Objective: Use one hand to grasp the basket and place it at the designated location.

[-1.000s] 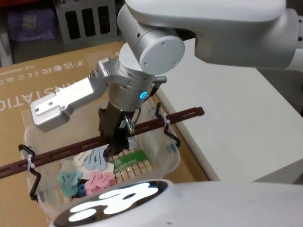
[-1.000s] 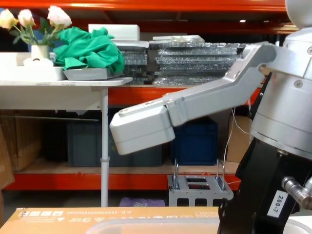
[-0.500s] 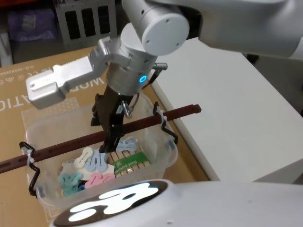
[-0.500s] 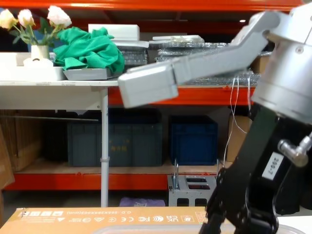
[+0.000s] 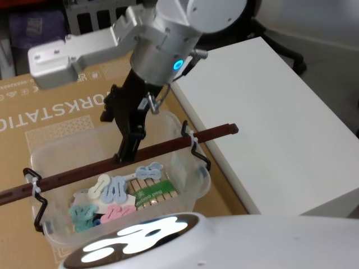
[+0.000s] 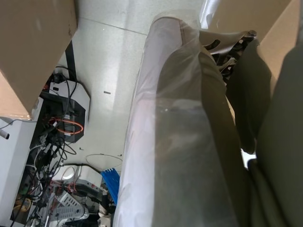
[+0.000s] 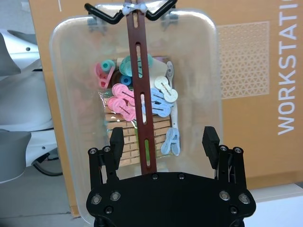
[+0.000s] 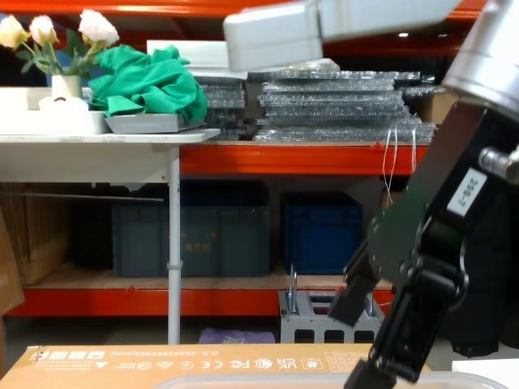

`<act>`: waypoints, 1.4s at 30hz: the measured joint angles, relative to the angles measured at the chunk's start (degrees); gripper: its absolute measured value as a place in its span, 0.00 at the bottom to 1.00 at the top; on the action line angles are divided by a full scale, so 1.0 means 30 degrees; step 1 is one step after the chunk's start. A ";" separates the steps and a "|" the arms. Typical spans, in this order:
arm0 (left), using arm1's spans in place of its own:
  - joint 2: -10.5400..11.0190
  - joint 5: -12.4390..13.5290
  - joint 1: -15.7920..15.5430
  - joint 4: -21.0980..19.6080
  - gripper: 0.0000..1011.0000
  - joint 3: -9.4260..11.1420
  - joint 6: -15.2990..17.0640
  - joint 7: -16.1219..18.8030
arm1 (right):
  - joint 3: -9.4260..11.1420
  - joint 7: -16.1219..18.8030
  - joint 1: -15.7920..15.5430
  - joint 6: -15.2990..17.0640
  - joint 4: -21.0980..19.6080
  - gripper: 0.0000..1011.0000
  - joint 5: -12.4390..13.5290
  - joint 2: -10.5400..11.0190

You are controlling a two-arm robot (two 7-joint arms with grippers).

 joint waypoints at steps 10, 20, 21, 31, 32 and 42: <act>0.0001 -0.0001 0.0000 0.0000 0.00 0.0000 0.0000 0.0000 | 0.0951 -0.0050 0.0135 -0.0240 -0.0400 0.99 0.0713 0.0759; 0.0001 -0.0001 -0.0001 0.0002 0.00 0.0000 0.0000 0.0000 | 0.1936 0.0002 0.0241 -0.0606 -0.0853 0.99 0.1400 0.1599; 0.0001 0.0000 -0.0001 0.0002 0.00 0.0000 0.0000 0.0000 | 0.2023 0.0029 0.0241 -0.0630 -0.0859 0.99 0.1454 0.1634; 0.0001 -0.0001 0.0000 0.0000 0.00 0.0000 0.0000 0.0000 | 0.1769 0.0375 -0.0153 -0.0553 -0.1152 0.99 0.1001 0.1334; 0.0001 -0.0001 -0.0001 -0.0001 0.00 0.0000 -0.0001 0.0000 | 0.1667 0.0422 -0.0198 -0.0517 -0.1181 0.99 0.0887 0.1238; 0.0001 -0.0002 -0.0001 -0.0001 0.00 0.0000 0.0000 -0.0001 | 0.0598 0.0659 -0.0482 -0.0104 -0.1153 0.99 -0.0295 0.0429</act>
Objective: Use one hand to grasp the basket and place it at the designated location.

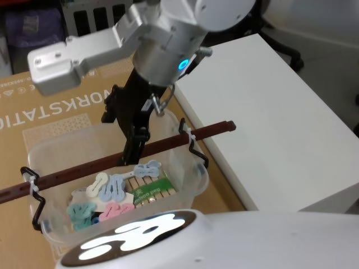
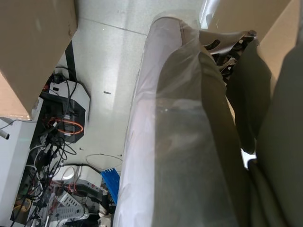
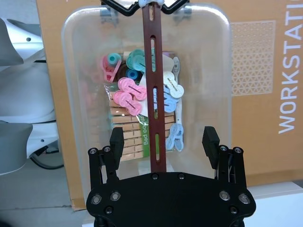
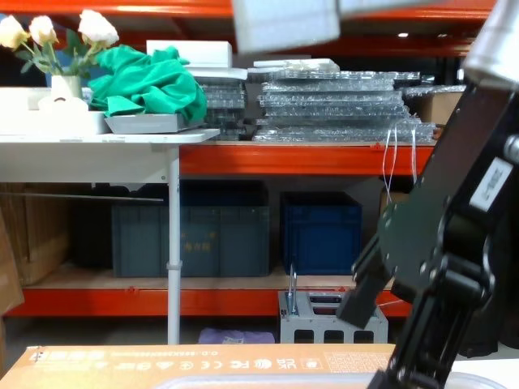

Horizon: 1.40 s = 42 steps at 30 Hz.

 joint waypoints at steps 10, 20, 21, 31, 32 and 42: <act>0.0001 0.0001 0.0000 0.0003 0.00 -0.0001 -0.0001 0.0001 | -0.0980 0.0068 -0.0089 0.0466 0.0662 0.99 -0.0916 -0.0815; 0.0000 0.0002 0.0000 0.0003 0.00 0.0000 0.0000 0.0001 | -0.2072 0.0128 -0.0262 0.0977 0.1643 0.99 -0.1845 -0.1825; 0.0000 0.0002 0.0000 0.0004 0.00 0.0000 0.0000 0.0001 | -0.2137 0.0128 -0.0273 0.0986 0.1668 0.99 -0.1900 -0.1850; 0.0000 0.0000 0.0001 0.0001 0.00 0.0000 0.0000 0.0001 | -0.2886 0.0103 -0.0369 0.1019 0.2096 0.99 -0.2561 -0.2157; 0.0000 0.0000 0.0001 0.0001 0.00 0.0000 0.0000 0.0001 | -0.2974 0.0096 -0.0380 0.1039 0.2144 0.99 -0.2625 -0.2209; 0.0000 0.0000 0.0000 0.0002 0.00 -0.0001 0.0000 0.0002 | -0.3283 0.0084 -0.0511 0.1461 0.2327 0.95 -0.2742 -0.2466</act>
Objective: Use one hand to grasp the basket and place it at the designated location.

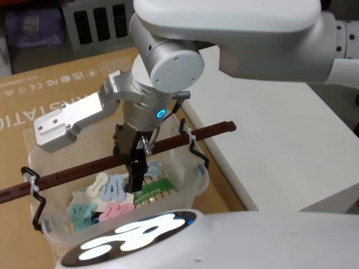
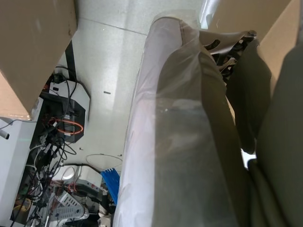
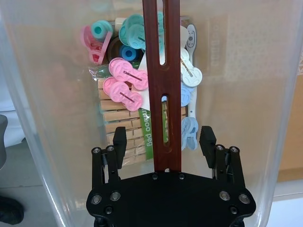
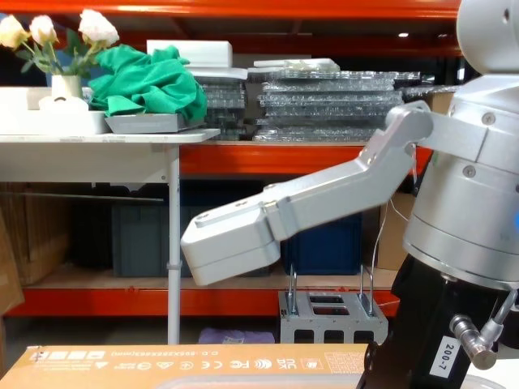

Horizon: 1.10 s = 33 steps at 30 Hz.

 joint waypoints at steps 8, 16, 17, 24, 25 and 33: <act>-0.0001 0.0000 0.0000 0.0000 0.00 0.0000 0.0000 -0.0001 | 0.0005 -0.0054 -0.0043 0.0025 0.0084 0.75 0.0079 0.0010; -0.0001 0.0000 0.0000 -0.0001 0.00 0.0000 -0.0001 -0.0001 | 0.0107 -0.0168 -0.0078 0.0088 0.0125 0.50 0.0133 0.0064; 0.0000 0.0000 0.0000 0.0000 0.00 0.0000 0.0000 -0.0001 | 0.0127 -0.0181 -0.0080 0.0095 0.0124 0.44 0.0134 0.0084; -0.0001 0.0000 0.0000 -0.0001 0.00 0.0001 0.0000 -0.0001 | 0.0247 -0.0290 -0.0083 0.0094 0.0261 0.22 0.0104 0.0178; 0.0000 0.0000 0.0001 -0.0001 0.00 0.0002 0.0000 -0.0001 | 0.0261 -0.0295 -0.0082 0.0092 0.0301 0.20 0.0104 0.0179; 0.0000 -0.0001 -0.0001 -0.0001 0.00 0.0001 0.0000 -0.0001 | 0.0559 -0.0318 -0.0039 0.0089 0.0493 0.05 0.0431 0.0191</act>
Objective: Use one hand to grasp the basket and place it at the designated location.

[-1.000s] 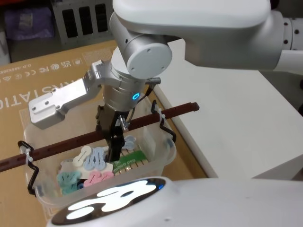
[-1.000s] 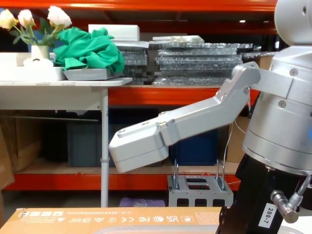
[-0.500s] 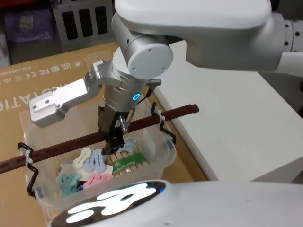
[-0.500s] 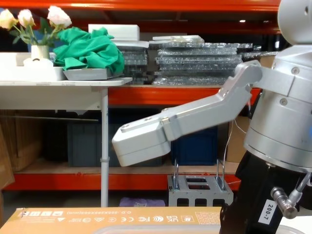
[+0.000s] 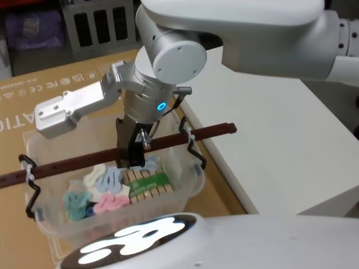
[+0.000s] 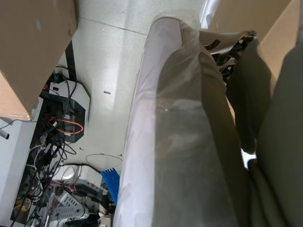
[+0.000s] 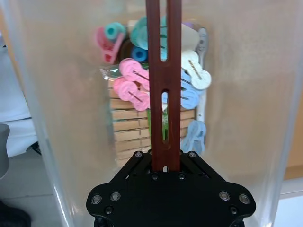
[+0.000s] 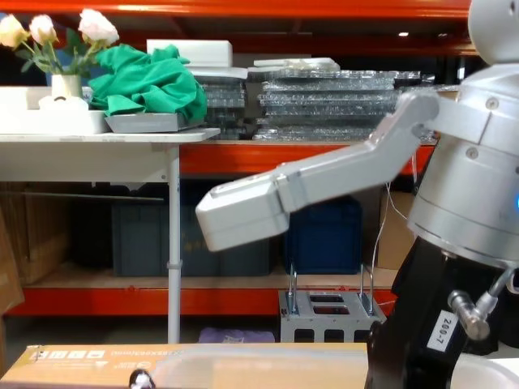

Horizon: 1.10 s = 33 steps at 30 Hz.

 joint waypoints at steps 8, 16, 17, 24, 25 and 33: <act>0.0000 0.0002 0.0001 0.0002 0.00 0.0000 0.0000 0.0001 | 0.0413 -0.0019 0.0074 0.0019 -0.0051 0.01 0.0525 0.0283; -0.0001 0.0001 0.0001 0.0000 0.00 -0.0001 0.0000 0.0001 | 0.1072 -0.0012 0.0357 -0.0015 0.0109 0.00 0.1308 0.0572; -0.0001 0.0002 0.0001 0.0000 0.00 0.0000 0.0000 0.0001 | 0.1163 -0.0003 0.0409 -0.0028 0.0143 0.00 0.1430 0.0617; 0.0000 0.0002 0.0001 -0.0001 0.00 0.0000 0.0000 0.0000 | 0.1846 0.0232 0.0831 -0.0066 0.0343 0.00 0.2277 0.0998; 0.0001 0.0002 0.0002 0.0000 0.00 -0.0001 0.0000 0.0001 | 0.1919 0.0303 0.0898 -0.0051 0.0356 0.00 0.2386 0.1050; 0.0000 0.0002 0.0001 0.0001 0.00 0.0000 0.0000 0.0001 | 0.2430 0.1105 0.1507 0.0280 0.0409 0.00 0.3354 0.1428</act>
